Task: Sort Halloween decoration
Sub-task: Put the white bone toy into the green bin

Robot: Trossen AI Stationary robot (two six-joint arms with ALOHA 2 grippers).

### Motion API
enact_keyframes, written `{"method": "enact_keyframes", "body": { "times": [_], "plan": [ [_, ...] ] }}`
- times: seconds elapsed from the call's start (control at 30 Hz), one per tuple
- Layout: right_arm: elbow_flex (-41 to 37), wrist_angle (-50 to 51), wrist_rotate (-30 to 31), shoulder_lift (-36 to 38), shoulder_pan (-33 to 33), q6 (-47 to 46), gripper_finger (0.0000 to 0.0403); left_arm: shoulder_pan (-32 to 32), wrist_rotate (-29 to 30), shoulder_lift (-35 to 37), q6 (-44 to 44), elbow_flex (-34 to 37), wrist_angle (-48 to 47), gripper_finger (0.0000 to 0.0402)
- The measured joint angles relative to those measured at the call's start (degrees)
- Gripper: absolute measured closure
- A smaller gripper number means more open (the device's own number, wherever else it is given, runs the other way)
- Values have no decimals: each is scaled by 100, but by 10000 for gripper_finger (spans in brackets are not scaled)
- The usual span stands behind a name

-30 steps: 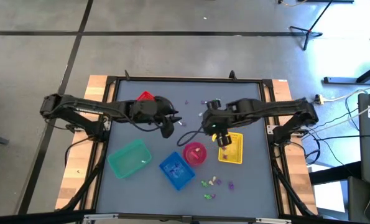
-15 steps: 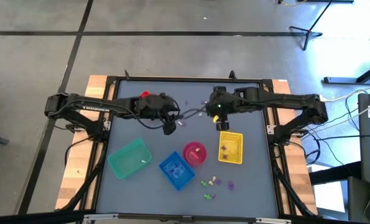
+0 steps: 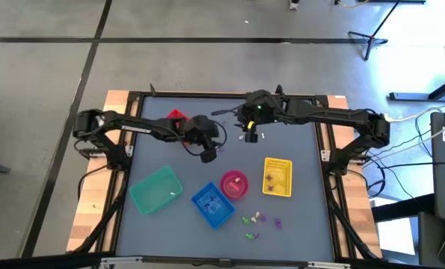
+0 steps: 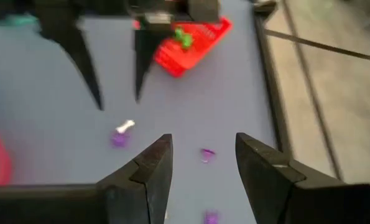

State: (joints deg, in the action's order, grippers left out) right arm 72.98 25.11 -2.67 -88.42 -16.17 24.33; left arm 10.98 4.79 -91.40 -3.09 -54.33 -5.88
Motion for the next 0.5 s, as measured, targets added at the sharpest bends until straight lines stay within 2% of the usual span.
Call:
{"method": "enact_keyframes", "body": {
  "times": [0.27, 0.5],
  "plan": [
    [5, -433, -211, -255, 0, -35, 229, 146, 19, -692, 590, 4, -108, 254],
    [-1, -544, -261, -386, 0, -50, 229, 350, 14, -870, 1373, 7, -49, 254]
  ]
}}
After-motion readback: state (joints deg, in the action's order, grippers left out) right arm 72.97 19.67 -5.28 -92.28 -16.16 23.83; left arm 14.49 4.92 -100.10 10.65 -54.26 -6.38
